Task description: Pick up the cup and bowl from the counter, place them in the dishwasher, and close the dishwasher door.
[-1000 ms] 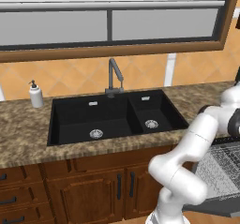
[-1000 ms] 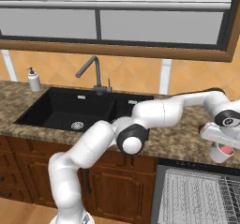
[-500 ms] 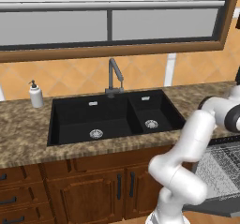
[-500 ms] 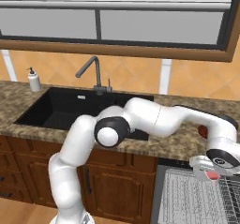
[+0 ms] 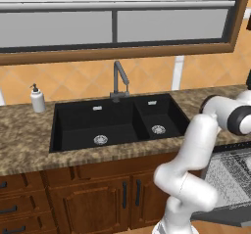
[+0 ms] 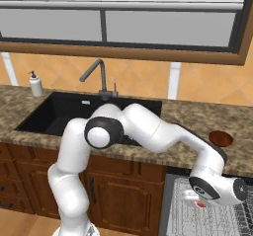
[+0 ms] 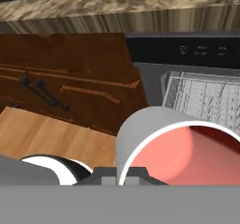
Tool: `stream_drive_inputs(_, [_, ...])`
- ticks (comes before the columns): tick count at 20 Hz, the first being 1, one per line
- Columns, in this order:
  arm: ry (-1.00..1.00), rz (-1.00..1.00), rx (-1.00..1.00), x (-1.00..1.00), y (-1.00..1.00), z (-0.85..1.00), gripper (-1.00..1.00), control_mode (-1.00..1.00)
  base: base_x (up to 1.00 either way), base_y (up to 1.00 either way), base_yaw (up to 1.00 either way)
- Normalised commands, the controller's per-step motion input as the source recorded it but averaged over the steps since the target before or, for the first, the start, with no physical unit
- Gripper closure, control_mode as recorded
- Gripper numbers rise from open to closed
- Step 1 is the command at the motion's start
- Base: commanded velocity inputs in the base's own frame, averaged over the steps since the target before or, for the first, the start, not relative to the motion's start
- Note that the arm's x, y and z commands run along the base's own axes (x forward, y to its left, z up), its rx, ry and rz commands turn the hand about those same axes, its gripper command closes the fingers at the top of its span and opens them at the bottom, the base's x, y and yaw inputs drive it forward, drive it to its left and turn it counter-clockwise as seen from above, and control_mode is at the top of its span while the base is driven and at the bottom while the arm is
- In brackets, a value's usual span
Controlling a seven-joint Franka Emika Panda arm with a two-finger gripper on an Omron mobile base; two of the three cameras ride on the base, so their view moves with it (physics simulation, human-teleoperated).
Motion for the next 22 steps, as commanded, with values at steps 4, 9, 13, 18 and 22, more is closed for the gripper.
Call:
stream_drive_inputs(4, [0.08,0.16,0.05,0.0,0.06,-0.58,1.0,-1.0,0.0,0.0,0.0])
stream_drive_inputs(9, [0.03,0.01,0.01,0.0,-0.1,-0.5,1.0,-1.0,0.0,0.0,0.0])
stream_drive_inputs(13, [0.03,0.0,0.05,0.12,-0.16,-0.6,1.0,-1.0,0.0,0.0,0.0])
stream_drive_inputs(18, [0.04,0.0,0.09,0.21,-0.25,-0.52,1.0,-1.0,0.0,0.0,0.0])
stream_drive_inputs(22, [0.0,0.0,0.04,0.33,-0.4,-0.52,1.0,-1.0,0.0,0.0,0.0])
